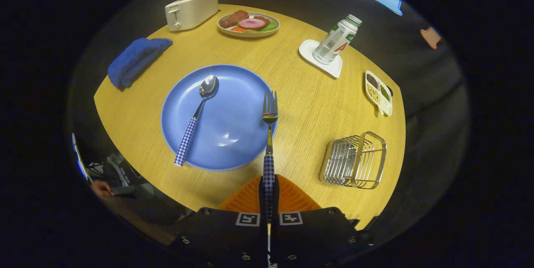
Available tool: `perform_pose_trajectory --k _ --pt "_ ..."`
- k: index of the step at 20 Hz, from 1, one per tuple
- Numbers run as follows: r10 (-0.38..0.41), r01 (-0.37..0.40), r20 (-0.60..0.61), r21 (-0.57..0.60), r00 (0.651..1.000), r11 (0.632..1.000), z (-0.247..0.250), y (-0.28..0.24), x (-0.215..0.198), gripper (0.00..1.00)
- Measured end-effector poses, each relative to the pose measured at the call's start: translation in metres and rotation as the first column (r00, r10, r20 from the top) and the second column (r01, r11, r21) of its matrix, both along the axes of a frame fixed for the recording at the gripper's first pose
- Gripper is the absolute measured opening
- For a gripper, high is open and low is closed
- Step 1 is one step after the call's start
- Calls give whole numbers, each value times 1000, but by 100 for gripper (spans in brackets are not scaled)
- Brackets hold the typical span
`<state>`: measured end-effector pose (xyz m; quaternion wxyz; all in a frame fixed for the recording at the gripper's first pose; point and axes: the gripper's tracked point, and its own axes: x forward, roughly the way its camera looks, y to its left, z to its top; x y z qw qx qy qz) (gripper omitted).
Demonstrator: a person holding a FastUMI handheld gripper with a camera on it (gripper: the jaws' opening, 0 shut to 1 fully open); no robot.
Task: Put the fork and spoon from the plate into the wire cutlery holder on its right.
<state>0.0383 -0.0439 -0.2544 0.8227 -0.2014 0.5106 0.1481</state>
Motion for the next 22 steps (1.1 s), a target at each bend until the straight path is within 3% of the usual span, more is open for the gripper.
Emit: perform_pose_trajectory --k 4,7,16,22 --pt "116 -119 -27 -174 993 978 25 -50 -12 3" --pt "135 -144 -59 -205 989 968 42 -77 -21 3" --pt "16 -62 -198 -229 980 972 89 -163 -26 3" --pt "-31 -46 -329 -224 944 974 84 -183 -16 3"
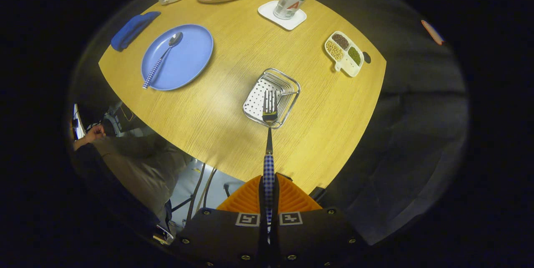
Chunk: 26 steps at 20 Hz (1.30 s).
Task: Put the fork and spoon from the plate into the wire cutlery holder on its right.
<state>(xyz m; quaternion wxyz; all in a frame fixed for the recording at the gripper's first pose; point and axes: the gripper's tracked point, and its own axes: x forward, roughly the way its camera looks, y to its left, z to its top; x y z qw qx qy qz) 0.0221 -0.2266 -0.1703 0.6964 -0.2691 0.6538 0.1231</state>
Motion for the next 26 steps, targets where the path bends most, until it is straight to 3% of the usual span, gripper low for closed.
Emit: perform_pose_trajectory --k 8,18,23,24,26 --pt "-61 62 -164 -3 985 998 -26 -2 38 3" --pt "-117 122 -259 2 959 993 -56 12 63 3" --pt "-137 148 -236 31 962 988 -55 13 73 11" --pt "-145 157 -220 37 965 987 -52 11 76 16" --pt "-163 174 -191 46 968 984 -47 7 77 38"
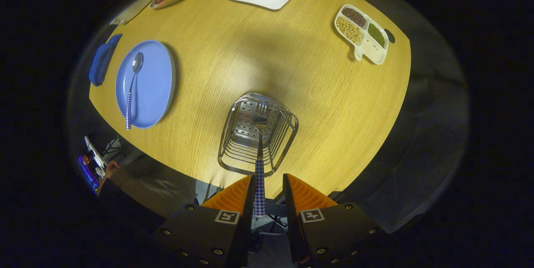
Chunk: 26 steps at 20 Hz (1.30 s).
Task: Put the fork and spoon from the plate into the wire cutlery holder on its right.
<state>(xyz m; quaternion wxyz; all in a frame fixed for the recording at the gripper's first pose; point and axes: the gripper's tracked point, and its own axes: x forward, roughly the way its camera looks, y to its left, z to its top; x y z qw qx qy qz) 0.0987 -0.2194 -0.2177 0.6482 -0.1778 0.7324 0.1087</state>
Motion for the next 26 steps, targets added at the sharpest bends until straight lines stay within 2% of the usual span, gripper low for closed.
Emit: perform_pose_trajectory --k 4,7,14,19,26 --pt "-55 50 137 42 989 998 25 2 2 38" --pt "-97 82 169 94 981 992 42 13 -19 38" --pt "-110 58 290 182 951 982 58 64 -52 39" --pt "-98 23 297 248 950 969 46 116 -76 38" --pt "-65 -31 321 288 945 957 37 168 -89 39"
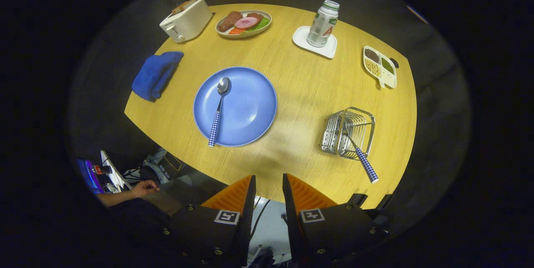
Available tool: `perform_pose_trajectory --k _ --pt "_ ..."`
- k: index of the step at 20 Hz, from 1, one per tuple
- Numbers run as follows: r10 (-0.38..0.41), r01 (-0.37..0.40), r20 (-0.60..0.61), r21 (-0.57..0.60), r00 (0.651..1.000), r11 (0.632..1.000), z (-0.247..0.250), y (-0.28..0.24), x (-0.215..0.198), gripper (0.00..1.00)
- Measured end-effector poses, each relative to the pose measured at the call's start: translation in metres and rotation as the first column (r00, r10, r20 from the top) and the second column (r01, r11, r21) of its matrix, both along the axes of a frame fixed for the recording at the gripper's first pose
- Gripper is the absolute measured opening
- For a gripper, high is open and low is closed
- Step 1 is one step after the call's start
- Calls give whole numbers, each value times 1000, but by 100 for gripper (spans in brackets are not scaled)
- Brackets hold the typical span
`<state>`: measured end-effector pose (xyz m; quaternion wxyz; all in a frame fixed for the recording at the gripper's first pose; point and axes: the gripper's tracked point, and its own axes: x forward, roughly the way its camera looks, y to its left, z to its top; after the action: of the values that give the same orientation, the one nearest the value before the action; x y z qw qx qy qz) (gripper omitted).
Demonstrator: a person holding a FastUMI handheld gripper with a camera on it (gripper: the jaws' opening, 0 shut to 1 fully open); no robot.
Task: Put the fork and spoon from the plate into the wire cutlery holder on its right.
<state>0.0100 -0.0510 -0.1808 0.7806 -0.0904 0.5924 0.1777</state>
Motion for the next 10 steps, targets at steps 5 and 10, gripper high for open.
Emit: perform_pose_trajectory --k 5,10 --pt "11 -11 3 21 1000 1000 -4 28 1 39" --pt "38 -37 -13 51 999 998 -12 67 1 39"
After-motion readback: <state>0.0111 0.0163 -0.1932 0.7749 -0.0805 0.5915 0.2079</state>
